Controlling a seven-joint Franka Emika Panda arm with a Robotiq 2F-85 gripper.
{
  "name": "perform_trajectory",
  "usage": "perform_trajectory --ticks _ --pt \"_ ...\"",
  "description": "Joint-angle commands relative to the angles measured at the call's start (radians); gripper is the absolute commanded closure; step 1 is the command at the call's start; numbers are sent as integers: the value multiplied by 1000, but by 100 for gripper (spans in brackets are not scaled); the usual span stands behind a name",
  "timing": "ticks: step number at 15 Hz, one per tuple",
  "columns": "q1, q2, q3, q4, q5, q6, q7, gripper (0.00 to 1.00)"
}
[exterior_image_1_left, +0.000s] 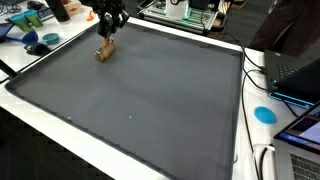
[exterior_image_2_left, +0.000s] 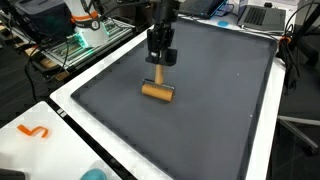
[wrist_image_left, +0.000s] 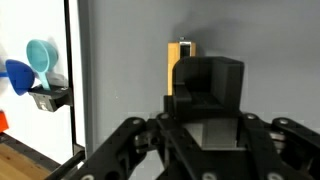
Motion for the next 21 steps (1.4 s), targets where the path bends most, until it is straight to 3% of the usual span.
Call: perform_trajectory --ticks 1,6,21 --pt "-11 48 -13 5 -31 -27 22 76" --pt "-10 54 -13 18 -22 -45 16 76" --pt "16 11 82 -27 225 -34 -234 76"
